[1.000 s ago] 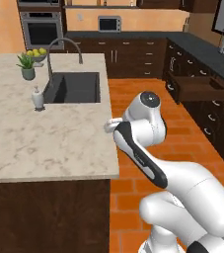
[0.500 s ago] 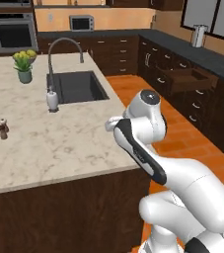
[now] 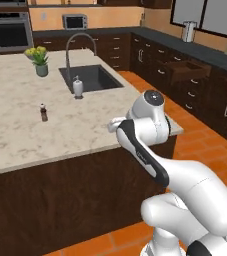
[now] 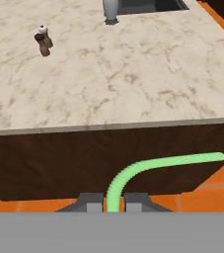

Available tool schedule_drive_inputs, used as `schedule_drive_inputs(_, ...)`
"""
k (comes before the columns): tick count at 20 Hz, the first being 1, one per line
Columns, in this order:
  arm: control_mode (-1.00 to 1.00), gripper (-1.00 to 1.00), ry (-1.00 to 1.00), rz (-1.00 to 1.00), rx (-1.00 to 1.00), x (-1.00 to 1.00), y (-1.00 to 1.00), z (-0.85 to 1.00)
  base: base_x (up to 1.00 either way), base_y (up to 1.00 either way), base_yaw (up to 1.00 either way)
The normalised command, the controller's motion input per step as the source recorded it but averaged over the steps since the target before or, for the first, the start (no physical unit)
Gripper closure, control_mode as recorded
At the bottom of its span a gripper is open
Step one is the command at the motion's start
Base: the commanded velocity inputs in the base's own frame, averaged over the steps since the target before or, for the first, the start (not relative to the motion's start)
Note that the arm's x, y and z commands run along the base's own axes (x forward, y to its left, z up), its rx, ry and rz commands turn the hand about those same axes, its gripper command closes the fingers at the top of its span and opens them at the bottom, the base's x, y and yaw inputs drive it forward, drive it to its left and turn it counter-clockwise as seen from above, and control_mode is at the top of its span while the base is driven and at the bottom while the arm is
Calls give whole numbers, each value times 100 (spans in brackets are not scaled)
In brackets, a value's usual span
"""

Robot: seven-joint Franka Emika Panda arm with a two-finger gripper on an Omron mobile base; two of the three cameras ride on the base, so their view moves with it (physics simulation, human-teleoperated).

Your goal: Take a straw from the drawer in front and place it inside the glass cup on the dining counter.

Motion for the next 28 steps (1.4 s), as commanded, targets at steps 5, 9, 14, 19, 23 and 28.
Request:
schedule_drive_inputs(5, 100, 100, 0, 0, 0, 0, 0, 0, -28, 100, -23)
schedule_drive_inputs(9, 100, 100, 0, 0, 0, 0, 0, 0, -14, 100, -22)
schedule_drive_inputs(14, 100, 100, 0, 0, 0, 0, 0, 0, -19, 100, -27)
schedule_drive_inputs(19, 100, 100, 0, 0, 0, 0, 0, 0, -14, 100, -30)
schedule_drive_inputs(23, 100, 100, 0, 0, 0, 0, 0, 0, 71, 96, -7)
schedule_drive_inputs(28, 100, 100, 0, 0, 0, 0, 0, 0, 76, 88, 0)
